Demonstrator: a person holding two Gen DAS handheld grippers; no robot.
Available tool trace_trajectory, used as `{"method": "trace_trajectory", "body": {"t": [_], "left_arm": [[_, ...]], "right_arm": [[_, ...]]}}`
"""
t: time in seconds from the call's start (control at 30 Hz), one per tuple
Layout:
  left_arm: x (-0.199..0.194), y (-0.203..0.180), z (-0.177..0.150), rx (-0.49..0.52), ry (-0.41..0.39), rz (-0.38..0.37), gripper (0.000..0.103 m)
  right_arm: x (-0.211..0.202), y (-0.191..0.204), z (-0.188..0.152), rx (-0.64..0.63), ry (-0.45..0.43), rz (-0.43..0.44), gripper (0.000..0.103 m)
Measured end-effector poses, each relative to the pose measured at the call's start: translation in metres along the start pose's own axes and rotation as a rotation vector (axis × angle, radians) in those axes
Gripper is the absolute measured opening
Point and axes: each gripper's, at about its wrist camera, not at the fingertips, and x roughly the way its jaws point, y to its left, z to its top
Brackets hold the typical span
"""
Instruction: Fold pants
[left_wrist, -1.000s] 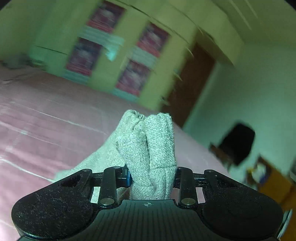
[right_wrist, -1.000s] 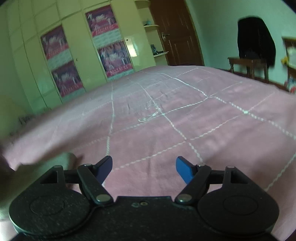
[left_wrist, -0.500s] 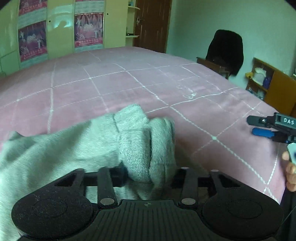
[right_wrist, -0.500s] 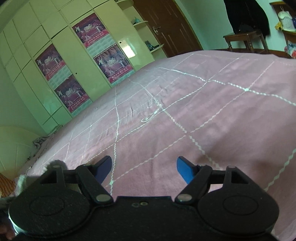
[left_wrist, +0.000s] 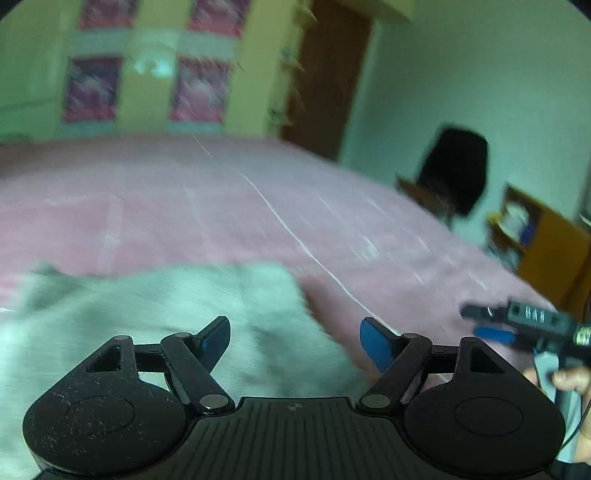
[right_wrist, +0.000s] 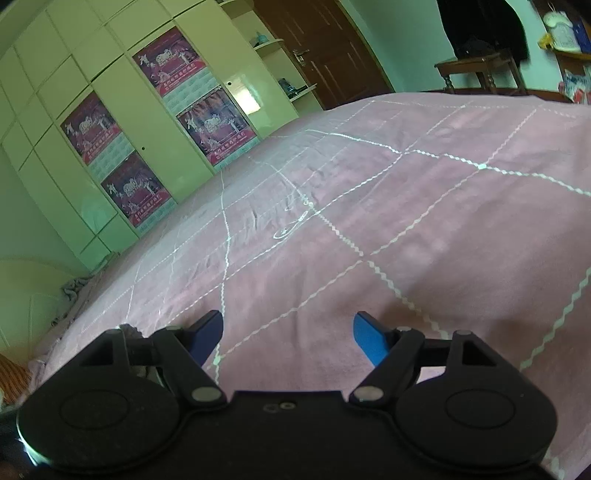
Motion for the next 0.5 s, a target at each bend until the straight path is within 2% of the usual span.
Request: {"method": "trace_trajectory", "body": {"t": [0.1, 0.17, 0.23, 0.27, 0.3, 0.43, 0.5], "left_arm": [[-0.051, 0.049, -0.003, -0.047, -0.081, 0.115, 0.078], [-0.091, 0.075, -0.020, -0.068, -0.094, 0.196, 0.078], [-0.115, 0.097, -0.042, -0.072, -0.071, 0.256, 0.078], [-0.124, 0.105, -0.051, -0.081, -0.047, 0.277, 0.078], [-0.131, 0.111, -0.059, -0.094, -0.022, 0.281, 0.078], [-0.132, 0.116, -0.085, -0.084, 0.069, 0.294, 0.078], [-0.126, 0.113, -0.082, -0.062, 0.065, 0.293, 0.078]], "right_arm": [[-0.003, 0.006, -0.002, -0.037, -0.014, -0.011, 0.078], [-0.005, 0.010, -0.003, -0.063, -0.020, -0.012, 0.075], [-0.008, 0.019, -0.004, -0.086, -0.005, 0.001, 0.062], [-0.010, 0.027, -0.006, -0.090, 0.006, 0.041, 0.051], [-0.012, 0.036, -0.009, -0.089, 0.018, 0.092, 0.050], [-0.008, 0.087, -0.029, -0.132, 0.080, 0.225, 0.053], [0.000, 0.109, -0.038, -0.144, 0.121, 0.265, 0.062]]}}
